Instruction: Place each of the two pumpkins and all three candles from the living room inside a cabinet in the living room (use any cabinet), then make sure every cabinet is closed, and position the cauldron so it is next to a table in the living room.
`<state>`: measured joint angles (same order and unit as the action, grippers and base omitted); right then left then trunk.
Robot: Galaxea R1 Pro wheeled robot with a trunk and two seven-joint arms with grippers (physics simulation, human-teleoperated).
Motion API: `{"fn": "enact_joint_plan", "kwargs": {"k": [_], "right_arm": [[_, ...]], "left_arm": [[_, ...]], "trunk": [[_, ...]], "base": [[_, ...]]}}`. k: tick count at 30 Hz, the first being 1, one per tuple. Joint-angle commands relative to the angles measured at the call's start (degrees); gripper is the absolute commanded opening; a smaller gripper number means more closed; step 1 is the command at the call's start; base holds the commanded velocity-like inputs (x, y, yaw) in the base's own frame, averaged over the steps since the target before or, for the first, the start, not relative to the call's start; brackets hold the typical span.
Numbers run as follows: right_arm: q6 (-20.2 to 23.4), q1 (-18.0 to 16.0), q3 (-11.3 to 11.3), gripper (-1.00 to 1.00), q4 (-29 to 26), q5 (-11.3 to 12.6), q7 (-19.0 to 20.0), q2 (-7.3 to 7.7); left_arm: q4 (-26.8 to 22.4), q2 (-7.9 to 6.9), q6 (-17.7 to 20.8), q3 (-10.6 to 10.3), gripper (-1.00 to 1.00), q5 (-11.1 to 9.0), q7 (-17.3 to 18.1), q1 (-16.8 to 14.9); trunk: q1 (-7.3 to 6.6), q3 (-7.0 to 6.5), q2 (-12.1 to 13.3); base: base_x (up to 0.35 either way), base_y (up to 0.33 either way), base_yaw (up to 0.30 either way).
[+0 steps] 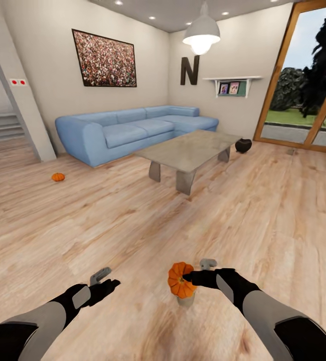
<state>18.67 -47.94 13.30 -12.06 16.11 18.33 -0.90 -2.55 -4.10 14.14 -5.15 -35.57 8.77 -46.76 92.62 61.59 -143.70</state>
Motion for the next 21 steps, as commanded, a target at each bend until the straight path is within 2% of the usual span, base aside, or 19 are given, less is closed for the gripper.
{"fn": "enact_joint_plan", "kwargs": {"k": [1, 16, 21], "right_arm": [[0.3, 0.0, 0.2, -1.00, -0.1, 0.8, -0.1, 0.02], [0.3, 0.0, 0.2, -1.00, -0.1, 0.8, -0.1, 0.02], [0.3, 0.0, 0.2, -1.00, -0.1, 0.8, -0.1, 0.02]], "left_arm": [[-0.1, -0.03, 0.3, -0.5, 1.00, -0.6, 0.1, 0.0], [0.2, -0.03, 0.3, -0.5, 1.00, -0.6, 0.1, 0.0], [0.3, -0.03, 0.3, -0.5, 1.00, -0.6, 0.1, 0.0]], "trunk": [[-0.01, 0.05, 0.0], [-0.01, 0.04, 0.0], [-0.01, -0.16, 0.0]], "base": [[0.000, 0.288, 0.289], [0.001, 0.289, 0.289], [0.094, 0.293, 0.253]]}}
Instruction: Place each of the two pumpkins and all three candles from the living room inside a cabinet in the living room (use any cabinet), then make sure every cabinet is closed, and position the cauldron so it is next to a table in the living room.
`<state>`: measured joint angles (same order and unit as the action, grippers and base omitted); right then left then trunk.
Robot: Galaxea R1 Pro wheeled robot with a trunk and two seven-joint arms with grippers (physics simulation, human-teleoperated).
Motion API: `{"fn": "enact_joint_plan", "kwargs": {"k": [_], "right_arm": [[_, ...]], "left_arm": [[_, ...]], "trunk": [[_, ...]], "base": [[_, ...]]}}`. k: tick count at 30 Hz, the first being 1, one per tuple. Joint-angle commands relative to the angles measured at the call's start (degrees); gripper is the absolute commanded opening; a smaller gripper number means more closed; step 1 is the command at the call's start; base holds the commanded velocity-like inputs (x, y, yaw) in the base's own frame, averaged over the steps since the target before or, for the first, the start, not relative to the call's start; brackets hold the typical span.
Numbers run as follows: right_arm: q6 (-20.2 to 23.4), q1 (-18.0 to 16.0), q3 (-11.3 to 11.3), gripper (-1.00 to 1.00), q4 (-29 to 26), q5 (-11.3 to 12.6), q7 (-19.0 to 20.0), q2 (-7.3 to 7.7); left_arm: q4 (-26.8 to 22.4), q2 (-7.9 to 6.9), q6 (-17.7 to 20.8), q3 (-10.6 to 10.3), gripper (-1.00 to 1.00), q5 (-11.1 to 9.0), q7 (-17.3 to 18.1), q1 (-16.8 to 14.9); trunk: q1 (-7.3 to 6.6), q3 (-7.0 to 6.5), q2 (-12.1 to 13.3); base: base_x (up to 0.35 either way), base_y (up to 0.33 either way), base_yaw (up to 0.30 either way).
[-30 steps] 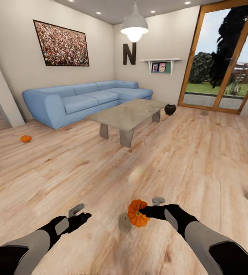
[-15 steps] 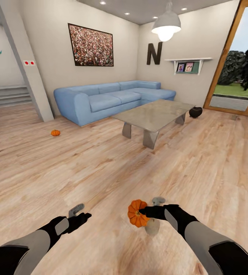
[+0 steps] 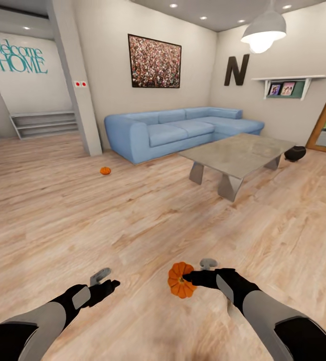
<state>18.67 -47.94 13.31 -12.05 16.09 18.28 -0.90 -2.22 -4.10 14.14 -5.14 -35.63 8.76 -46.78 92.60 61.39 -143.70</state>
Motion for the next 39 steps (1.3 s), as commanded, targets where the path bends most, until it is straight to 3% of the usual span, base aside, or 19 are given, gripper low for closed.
{"fn": "enact_joint_plan", "kwargs": {"k": [1, 25, 39], "right_arm": [[0.3, 0.0, 0.2, -1.00, -0.1, 0.8, -0.1, 0.02], [0.3, 0.0, 0.2, -1.00, 0.0, 0.8, -0.1, 0.02], [0.3, 0.0, 0.2, -1.00, -0.1, 0.8, 0.0, 0.02]], "left_arm": [[-0.1, -0.03, 0.3, -0.5, 1.00, -0.6, 0.1, 0.0], [0.7, -0.03, 0.3, -0.5, 1.00, -0.6, 0.1, 0.0], [0.7, -0.03, 0.3, -0.5, 1.00, -0.6, 0.1, 0.0]], "trunk": [[0.00, -0.01, 0.0], [0.00, -1.70, 0.0], [0.00, -1.77, 0.0]], "base": [[0.148, 0.293, 0.220], [0.244, 0.258, 0.177], [0.289, 0.219, 0.014]]}}
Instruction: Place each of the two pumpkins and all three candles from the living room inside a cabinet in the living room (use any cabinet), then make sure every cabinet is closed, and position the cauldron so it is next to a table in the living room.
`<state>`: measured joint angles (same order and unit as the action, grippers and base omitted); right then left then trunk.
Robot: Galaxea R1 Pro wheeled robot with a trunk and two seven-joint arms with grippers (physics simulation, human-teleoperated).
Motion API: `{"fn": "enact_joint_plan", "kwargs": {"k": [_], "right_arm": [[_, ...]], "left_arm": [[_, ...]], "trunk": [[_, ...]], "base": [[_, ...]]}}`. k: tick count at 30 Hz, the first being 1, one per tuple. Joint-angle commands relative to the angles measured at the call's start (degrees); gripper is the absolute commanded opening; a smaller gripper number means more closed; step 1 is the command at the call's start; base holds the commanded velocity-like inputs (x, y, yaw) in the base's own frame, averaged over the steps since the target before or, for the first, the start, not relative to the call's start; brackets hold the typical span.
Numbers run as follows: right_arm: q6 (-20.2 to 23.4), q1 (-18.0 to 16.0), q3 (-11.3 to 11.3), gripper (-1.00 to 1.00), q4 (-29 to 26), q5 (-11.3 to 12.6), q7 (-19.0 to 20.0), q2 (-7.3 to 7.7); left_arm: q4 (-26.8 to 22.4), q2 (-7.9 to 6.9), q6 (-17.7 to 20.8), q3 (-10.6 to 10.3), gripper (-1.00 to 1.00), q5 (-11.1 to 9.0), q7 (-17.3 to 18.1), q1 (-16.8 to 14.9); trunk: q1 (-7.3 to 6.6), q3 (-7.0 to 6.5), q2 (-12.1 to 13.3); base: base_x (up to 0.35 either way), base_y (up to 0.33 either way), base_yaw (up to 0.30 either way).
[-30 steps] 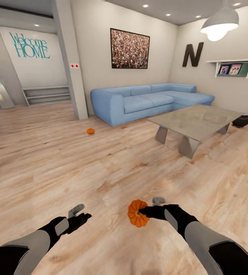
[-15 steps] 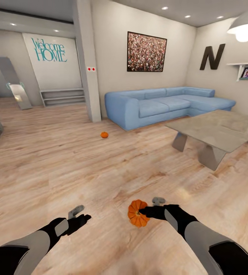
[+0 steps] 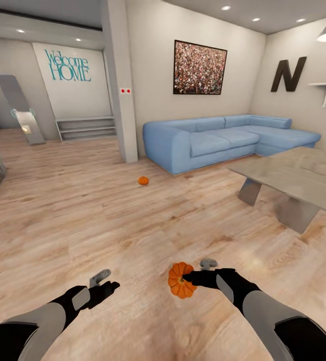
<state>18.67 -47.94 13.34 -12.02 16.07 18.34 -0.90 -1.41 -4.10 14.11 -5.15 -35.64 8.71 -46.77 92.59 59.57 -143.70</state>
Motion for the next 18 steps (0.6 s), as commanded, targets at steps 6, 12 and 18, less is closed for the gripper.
{"fn": "enact_joint_plan", "kwargs": {"k": [6, 12, 18], "right_arm": [[0.3, 0.0, 0.2, -1.00, -0.1, 0.8, 0.0, 0.02], [0.3, 0.0, 0.2, -1.00, 0.0, 0.8, -0.1, 0.02], [0.3, 0.0, 0.3, -1.00, -0.1, 0.9, -0.1, -0.02]], "left_arm": [[0.0, -0.03, 0.3, -0.5, 1.00, -0.6, 0.1, 0.0], [0.0, -0.03, 0.3, -0.5, 1.00, -0.6, 0.1, 0.0], [0.0, -0.03, 0.3, -0.5, 1.00, -0.6, 0.1, 0.0]], "trunk": [[0.02, 0.05, 0.0], [0.02, -0.21, 0.0], [0.02, -0.74, 0.0]], "base": [[0.289, 0.219, 0.000], [0.289, 0.219, 0.000], [0.289, 0.219, 0.000]]}}
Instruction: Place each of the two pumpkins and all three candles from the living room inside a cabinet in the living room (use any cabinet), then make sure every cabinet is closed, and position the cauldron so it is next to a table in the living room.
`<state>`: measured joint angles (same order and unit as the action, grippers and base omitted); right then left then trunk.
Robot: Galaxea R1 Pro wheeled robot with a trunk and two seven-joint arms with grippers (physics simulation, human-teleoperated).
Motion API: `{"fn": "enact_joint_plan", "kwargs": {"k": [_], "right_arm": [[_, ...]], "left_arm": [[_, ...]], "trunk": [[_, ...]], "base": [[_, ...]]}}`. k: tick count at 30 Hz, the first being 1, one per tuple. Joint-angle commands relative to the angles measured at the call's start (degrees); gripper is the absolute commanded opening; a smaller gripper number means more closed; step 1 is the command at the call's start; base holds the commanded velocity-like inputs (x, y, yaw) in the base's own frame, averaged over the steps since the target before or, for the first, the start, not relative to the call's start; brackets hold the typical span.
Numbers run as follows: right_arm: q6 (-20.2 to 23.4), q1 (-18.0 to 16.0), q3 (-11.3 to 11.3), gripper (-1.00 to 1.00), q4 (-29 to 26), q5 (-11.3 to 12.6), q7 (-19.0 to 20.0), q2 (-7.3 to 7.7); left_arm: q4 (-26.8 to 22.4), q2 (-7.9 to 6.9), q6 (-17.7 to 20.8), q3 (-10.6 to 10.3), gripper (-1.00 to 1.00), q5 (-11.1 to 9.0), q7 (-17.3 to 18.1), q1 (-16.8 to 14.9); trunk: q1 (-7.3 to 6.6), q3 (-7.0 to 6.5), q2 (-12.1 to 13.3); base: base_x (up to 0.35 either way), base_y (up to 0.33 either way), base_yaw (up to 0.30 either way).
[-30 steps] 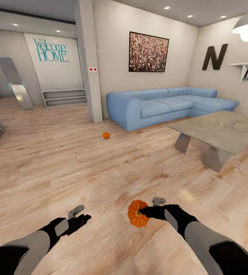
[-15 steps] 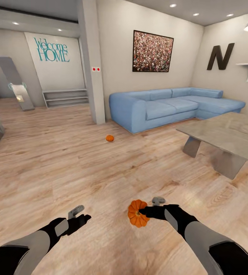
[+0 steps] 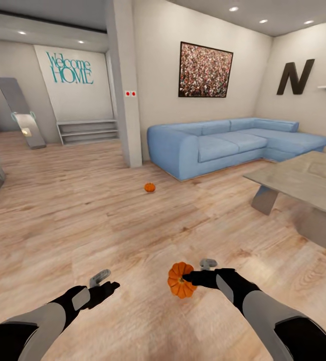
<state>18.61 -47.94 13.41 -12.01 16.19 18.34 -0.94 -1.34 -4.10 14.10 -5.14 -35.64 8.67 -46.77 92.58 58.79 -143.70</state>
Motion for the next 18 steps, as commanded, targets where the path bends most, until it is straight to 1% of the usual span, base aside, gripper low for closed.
{"fn": "enact_joint_plan", "kwargs": {"k": [1, 5, 18], "right_arm": [[0.4, 0.0, 0.2, -1.00, -0.1, 0.8, -0.1, 0.02], [0.4, 0.0, 0.2, -1.00, 0.1, 0.7, -0.2, -0.01], [0.3, 0.0, 0.2, -1.00, 0.2, 0.6, -0.2, -0.03]], "left_arm": [[-0.1, -0.03, 0.3, -0.5, 1.00, -0.6, 0.1, 0.0], [-0.1, -0.03, 0.3, -0.5, 1.00, -0.6, 0.1, 0.0], [0.6, 0.01, 0.3, -0.5, 1.00, -0.6, 0.1, 0.0]], "trunk": [[0.02, -0.04, 0.0], [0.02, -0.32, 0.0], [0.02, -0.36, 0.0]], "base": [[0.289, 0.219, 0.000], [0.289, 0.219, 0.000], [0.296, 0.195, 0.000]]}}
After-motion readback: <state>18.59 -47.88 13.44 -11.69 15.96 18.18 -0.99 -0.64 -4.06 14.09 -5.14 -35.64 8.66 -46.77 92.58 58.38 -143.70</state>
